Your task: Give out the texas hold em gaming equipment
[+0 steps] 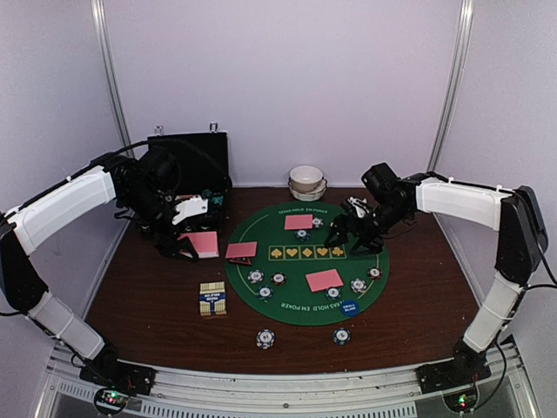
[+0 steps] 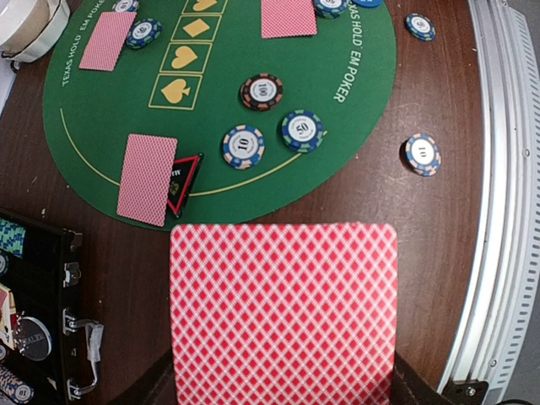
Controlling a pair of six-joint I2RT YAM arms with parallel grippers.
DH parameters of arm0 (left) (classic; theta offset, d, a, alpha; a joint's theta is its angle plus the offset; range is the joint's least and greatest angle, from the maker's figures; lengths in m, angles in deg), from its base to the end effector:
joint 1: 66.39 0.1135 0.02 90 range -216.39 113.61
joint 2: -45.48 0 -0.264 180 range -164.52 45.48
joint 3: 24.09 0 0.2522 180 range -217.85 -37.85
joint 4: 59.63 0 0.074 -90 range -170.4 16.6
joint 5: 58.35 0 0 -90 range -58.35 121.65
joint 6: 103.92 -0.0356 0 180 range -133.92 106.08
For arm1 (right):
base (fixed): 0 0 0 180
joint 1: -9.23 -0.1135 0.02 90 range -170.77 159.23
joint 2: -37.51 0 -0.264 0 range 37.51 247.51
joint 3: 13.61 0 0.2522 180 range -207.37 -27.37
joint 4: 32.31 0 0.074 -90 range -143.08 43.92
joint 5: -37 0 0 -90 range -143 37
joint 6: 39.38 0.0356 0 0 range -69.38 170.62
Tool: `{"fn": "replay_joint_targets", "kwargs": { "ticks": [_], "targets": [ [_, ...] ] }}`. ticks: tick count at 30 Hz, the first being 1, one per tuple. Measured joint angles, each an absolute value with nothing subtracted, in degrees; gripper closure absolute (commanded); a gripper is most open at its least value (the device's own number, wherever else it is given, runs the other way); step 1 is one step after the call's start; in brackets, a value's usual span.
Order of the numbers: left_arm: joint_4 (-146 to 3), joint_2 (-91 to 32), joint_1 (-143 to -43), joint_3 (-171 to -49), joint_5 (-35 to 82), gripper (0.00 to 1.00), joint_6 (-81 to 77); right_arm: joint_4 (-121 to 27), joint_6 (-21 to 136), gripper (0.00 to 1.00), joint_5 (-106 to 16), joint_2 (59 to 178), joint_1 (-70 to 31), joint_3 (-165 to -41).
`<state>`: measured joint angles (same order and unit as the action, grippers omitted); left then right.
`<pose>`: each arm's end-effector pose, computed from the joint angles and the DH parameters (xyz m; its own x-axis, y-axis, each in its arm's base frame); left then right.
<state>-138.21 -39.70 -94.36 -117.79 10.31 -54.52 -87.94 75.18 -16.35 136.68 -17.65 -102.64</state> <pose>0.2446 -0.1445 0.3132 -0.2748 0.8322 -0.4816 0.9552 0.2935 -0.0378 0.3047 0.1783 0.2362 -0.9814 -0.1236 -0.1470 -0.1906 0.7215 0.6657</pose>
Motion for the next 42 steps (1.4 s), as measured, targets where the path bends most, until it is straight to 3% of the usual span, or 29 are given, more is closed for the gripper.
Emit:
{"fn": "replay_joint_targets", "kwargs": {
  "ticks": [11,21,42],
  "targets": [
    [-138.2,-39.7,-94.4,-117.8,10.0,1.00,-54.5,-76.0,87.5,0.01,-16.6,134.0,-29.9,-106.2],
    [-138.2,-39.7,-94.4,-117.9,9.9,1.00,-54.5,-53.6,103.4,0.00,-12.2,145.3,-39.0,-112.8],
    [-138.2,-39.7,-94.4,-117.9,9.5,1.00,-54.4,-32.1,120.3,0.07,-6.4,158.6,-44.6,-119.6]
  ]
}}
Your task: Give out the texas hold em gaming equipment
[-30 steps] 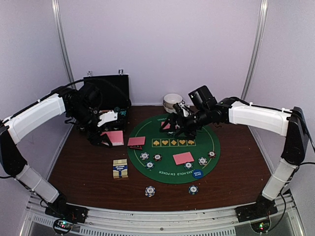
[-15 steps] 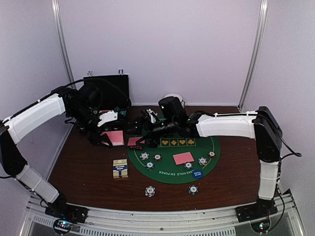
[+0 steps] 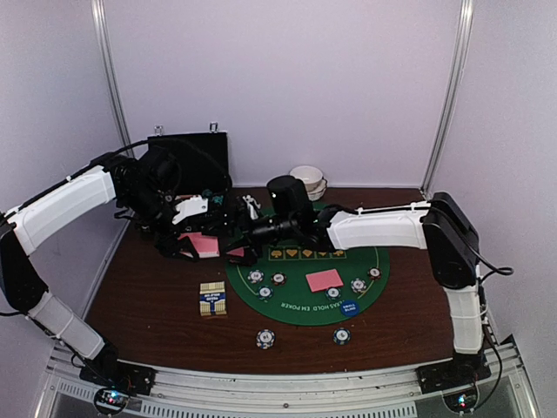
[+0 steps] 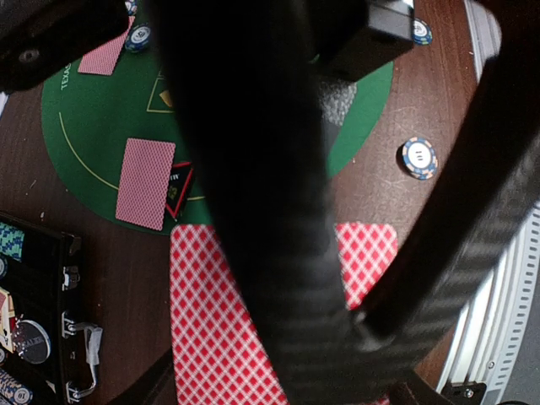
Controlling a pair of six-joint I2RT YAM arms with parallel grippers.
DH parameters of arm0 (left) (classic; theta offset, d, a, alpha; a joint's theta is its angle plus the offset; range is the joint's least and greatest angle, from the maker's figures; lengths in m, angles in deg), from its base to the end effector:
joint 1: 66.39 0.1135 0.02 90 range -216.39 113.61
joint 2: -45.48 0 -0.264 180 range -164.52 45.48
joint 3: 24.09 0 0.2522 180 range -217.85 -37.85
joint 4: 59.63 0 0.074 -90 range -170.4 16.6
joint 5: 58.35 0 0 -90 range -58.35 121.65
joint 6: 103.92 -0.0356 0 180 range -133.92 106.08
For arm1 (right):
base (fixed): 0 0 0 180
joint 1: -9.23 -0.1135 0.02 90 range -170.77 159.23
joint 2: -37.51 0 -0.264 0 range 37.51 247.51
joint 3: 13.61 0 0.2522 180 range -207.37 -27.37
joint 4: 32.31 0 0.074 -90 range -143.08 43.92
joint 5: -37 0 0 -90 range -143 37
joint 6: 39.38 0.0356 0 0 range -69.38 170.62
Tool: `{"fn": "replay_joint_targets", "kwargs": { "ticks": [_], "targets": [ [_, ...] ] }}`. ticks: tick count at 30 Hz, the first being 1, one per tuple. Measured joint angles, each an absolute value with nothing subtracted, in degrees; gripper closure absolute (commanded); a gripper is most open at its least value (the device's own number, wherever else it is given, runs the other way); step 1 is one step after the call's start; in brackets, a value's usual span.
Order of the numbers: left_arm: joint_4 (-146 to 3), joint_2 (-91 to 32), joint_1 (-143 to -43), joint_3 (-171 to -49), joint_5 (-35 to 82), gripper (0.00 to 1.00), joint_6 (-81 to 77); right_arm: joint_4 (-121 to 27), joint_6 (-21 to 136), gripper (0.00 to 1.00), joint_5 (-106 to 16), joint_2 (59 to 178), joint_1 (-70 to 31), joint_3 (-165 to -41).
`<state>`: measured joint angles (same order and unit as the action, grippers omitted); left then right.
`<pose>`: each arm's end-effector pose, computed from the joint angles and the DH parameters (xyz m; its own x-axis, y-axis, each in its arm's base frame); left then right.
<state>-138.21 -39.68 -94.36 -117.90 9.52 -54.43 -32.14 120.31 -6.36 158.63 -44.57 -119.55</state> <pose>0.2443 -0.1449 0.3140 -0.2743 0.8270 -0.4908 0.9560 0.2898 -0.0461 0.2714 0.4147 0.2480 -0.9617 -0.2237 -0.1587 -0.1928 0.1401 0.9712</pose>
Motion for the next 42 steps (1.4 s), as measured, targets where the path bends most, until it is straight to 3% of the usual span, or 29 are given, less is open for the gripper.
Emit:
{"fn": "replay_joint_targets", "kwargs": {
  "ticks": [15,42],
  "targets": [
    [-138.2,-39.8,-94.4,-119.6,8.9,1.00,-54.4,-31.5,123.0,0.13,-2.0,167.0,-46.4,-130.5],
    [-138.5,-40.1,-94.6,-120.0,9.1,1.00,-54.3,-27.0,123.9,0.43,1.2,164.7,-44.0,-123.2]
  ]
}}
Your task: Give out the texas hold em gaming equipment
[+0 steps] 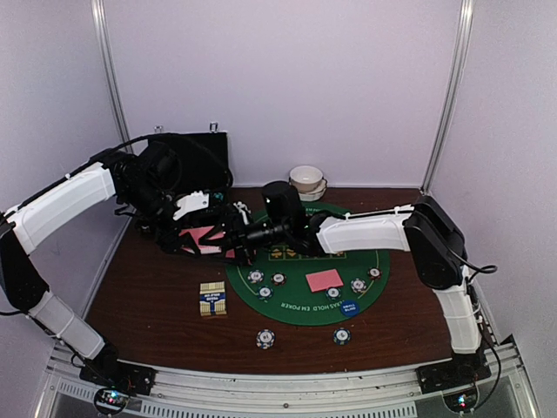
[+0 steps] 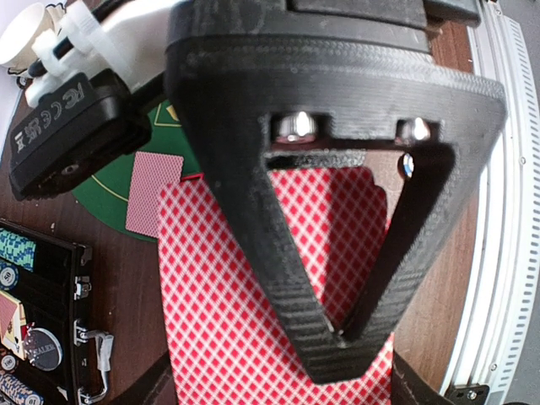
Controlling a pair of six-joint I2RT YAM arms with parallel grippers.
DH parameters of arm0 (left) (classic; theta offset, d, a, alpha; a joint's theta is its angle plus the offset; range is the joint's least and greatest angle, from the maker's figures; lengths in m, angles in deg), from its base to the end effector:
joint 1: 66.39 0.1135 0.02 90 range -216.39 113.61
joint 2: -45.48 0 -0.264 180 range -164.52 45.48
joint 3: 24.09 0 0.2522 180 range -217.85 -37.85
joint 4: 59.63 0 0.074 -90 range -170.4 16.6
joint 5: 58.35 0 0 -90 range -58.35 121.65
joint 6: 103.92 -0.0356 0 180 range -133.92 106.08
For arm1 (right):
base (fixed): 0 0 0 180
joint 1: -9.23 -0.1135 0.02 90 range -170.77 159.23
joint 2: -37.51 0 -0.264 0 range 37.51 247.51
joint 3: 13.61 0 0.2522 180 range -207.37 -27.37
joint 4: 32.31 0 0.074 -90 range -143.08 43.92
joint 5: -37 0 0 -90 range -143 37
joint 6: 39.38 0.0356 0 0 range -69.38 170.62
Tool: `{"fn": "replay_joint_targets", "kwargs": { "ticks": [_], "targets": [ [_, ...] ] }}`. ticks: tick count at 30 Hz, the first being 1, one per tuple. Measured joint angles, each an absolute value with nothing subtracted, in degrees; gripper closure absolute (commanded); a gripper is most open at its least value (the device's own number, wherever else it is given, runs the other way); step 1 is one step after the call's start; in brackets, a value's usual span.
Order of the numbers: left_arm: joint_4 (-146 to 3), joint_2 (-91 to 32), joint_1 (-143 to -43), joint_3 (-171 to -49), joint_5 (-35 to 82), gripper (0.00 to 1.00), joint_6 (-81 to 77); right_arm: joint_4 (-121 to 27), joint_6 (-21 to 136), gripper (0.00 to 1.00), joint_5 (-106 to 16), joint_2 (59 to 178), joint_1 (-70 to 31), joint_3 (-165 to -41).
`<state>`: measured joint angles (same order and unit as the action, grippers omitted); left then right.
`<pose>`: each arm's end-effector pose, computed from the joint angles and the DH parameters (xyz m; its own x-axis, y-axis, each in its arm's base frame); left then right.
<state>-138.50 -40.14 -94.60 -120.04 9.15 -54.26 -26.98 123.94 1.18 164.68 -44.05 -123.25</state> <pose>0.2465 -0.1477 0.3225 -0.2626 0.8195 -0.5094 0.9578 0.2853 -0.0346 0.2834 0.4282 0.2279 -0.9396 -0.3220 -0.1164 -0.1496 0.0804 0.9855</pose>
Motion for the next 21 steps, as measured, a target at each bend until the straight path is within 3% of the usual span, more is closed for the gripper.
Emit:
{"fn": "replay_joint_targets", "kwargs": {
  "ticks": [13,21],
  "targets": [
    [-138.5,-40.1,-94.6,-120.0,9.2,1.00,-54.3,-27.5,124.2,0.56,1.7,163.4,-43.8,-122.7],
    [-138.5,-40.1,-94.6,-119.8,9.5,1.00,-54.3,-29.3,123.2,0.58,2.4,161.8,-42.8,-121.2]
  ]
}}
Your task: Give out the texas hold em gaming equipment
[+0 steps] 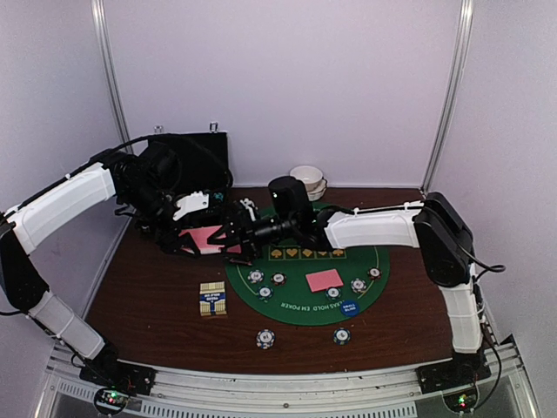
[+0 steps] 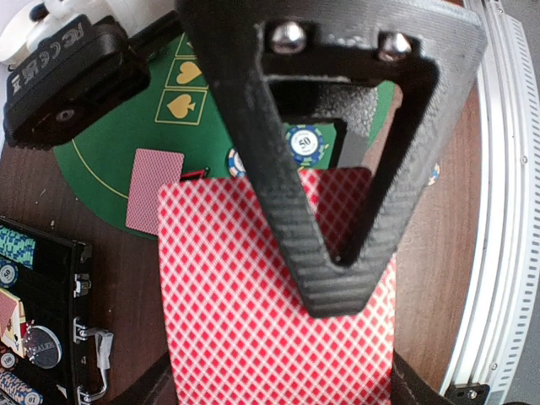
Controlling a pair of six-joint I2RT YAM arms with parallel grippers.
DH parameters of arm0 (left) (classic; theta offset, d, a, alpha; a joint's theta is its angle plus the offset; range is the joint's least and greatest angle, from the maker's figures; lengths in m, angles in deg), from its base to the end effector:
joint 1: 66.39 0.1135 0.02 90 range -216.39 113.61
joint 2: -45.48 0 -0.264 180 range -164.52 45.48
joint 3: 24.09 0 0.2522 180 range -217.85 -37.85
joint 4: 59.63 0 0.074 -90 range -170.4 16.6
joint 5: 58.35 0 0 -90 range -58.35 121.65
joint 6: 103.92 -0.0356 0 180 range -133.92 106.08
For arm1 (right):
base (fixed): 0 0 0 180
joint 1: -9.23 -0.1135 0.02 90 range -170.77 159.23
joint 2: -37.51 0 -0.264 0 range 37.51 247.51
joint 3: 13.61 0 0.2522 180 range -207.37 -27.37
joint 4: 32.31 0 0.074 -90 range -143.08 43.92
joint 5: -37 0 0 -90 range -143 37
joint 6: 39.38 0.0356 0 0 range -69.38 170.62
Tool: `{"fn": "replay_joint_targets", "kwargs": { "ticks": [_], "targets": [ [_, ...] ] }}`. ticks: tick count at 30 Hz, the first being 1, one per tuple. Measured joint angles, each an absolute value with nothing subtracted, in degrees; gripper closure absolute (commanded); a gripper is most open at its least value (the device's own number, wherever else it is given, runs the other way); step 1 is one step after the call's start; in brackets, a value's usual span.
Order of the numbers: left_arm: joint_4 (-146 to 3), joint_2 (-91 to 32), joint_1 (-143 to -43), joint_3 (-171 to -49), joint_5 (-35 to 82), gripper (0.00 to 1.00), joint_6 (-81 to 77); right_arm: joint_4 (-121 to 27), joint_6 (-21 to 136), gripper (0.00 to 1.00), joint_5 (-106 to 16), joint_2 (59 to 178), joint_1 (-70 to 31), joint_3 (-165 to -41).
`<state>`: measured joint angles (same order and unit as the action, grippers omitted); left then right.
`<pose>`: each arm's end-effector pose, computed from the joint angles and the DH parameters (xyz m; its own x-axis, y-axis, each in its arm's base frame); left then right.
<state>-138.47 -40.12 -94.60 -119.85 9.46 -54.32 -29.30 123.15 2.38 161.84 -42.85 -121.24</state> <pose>0.2464 -0.1475 0.3216 -0.2631 0.8221 -0.5049 0.9575 0.2865 -0.0323 0.2854 0.4140 0.2367 -0.9399 -0.3247 -0.1059 -0.1433 0.0936 0.9852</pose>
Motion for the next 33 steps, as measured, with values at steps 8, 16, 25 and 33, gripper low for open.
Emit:
{"fn": "replay_joint_targets", "kwargs": {
  "ticks": [8,16,25,33],
  "targets": [
    [-138.5,-40.1,-94.6,-119.8,9.6,1.00,-54.3,-31.6,122.0,0.61,2.5,160.6,-41.8,-120.6],
    [-138.5,-40.0,-94.6,-119.7,9.6,1.00,-54.3,-35.6,119.1,0.78,2.6,158.7,-41.2,-120.3],
    [-138.5,-40.0,-94.6,-119.7,9.8,1.00,-54.4,-38.1,117.8,0.88,2.6,156.3,-40.7,-118.8],
    [-138.5,-40.0,-94.6,-119.7,10.1,1.00,-54.5,-36.8,119.4,0.67,2.5,155.1,-40.6,-117.2]
  ]
}}
